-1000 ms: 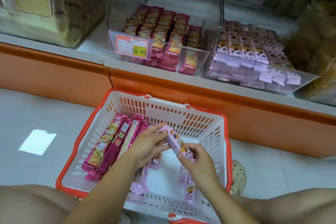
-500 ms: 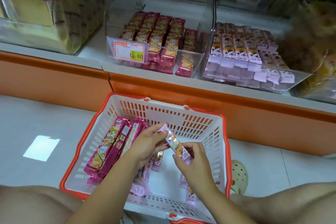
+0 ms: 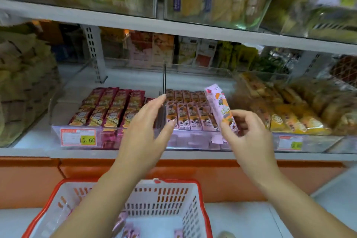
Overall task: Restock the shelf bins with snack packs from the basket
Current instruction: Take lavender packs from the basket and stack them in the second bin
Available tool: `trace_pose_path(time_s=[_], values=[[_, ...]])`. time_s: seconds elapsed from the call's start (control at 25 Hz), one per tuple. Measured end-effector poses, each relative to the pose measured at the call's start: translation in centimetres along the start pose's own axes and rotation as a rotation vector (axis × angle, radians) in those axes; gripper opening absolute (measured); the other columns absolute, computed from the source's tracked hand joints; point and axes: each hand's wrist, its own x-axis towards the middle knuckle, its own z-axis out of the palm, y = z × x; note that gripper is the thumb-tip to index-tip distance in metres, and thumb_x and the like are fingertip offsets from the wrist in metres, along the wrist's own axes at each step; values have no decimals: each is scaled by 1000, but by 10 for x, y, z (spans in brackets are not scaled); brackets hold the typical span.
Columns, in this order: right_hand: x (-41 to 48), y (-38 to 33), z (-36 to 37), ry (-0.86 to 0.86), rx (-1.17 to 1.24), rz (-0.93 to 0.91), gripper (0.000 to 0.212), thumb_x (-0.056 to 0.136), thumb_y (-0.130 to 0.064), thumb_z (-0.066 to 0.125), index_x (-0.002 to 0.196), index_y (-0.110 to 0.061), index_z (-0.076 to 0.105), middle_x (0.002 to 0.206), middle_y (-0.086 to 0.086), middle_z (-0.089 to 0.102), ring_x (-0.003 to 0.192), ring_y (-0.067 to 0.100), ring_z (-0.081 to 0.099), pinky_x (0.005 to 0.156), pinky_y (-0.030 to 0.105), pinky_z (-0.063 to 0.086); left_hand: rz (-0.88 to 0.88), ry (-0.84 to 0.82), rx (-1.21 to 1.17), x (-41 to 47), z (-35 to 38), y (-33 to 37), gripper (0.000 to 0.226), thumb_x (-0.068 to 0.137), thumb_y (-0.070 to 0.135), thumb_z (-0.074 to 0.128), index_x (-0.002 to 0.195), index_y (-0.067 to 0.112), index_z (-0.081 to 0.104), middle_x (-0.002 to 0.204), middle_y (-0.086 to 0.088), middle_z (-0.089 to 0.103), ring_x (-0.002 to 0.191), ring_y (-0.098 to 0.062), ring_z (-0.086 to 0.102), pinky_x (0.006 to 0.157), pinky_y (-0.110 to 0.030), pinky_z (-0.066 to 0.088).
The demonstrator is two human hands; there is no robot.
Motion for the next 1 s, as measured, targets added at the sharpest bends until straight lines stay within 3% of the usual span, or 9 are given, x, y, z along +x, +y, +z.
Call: trace_pose_path(time_s=[0.12,0.24,0.44,0.56,0.64,0.72,0.76,0.84,1.0], values=[[41,23,5,-57,-181,124,41,87,-34,64,125,-31,51,93,-10,58,83,16,57,70,30,44,-73,-27,159,20,22,-9,61,98,36,45,151,29,16,155,10,29,139,-11,33,109,-25,28],[51,38,19,-142,-337,116,32,87,-37,62,117,-26,63,103,3,66,88,21,61,69,27,40,-88,-13,330,19,32,-18,61,99,30,42,152,30,12,149,5,41,121,-23,54,85,-35,47],[45,40,32,-306,-375,99,27,89,-47,57,103,-27,70,101,-4,69,90,18,63,74,34,53,-74,23,357,20,30,-21,62,98,30,46,151,33,14,142,6,50,108,-21,61,63,-27,37],[42,36,28,-280,-346,73,26,92,-39,56,112,-26,67,108,-4,66,102,19,58,86,35,50,-48,-2,316,22,27,-22,62,98,30,47,151,35,15,145,10,45,118,-16,56,75,-26,44],[29,24,19,-81,-223,-31,26,93,-27,57,117,-22,64,107,-6,59,106,17,53,91,26,42,-28,6,146,11,19,-22,59,98,25,48,149,36,21,146,18,38,130,-3,42,98,-21,39],[-1,4,16,54,-21,-193,22,92,-15,54,113,-16,63,98,-14,52,99,11,52,88,17,39,9,117,20,-17,11,-32,49,97,17,47,144,31,37,140,20,43,128,6,39,104,-14,32],[-23,-3,21,4,61,-231,21,92,-12,52,110,-15,62,96,-17,51,95,8,52,86,14,39,1,166,9,-37,11,-45,44,95,15,46,138,27,47,135,18,50,123,6,45,101,-13,36],[-70,0,49,-295,108,-190,21,91,-12,50,107,-17,63,98,-15,54,94,6,53,83,14,40,-150,136,-8,-84,18,-79,38,92,14,45,125,28,58,122,14,61,110,2,56,93,-18,45],[-173,53,146,-1076,-155,149,31,97,-20,47,126,-25,55,126,-4,50,111,16,53,92,23,39,-628,-250,2,-167,38,-152,37,96,13,49,126,31,58,129,8,61,110,-9,59,97,-24,45]])
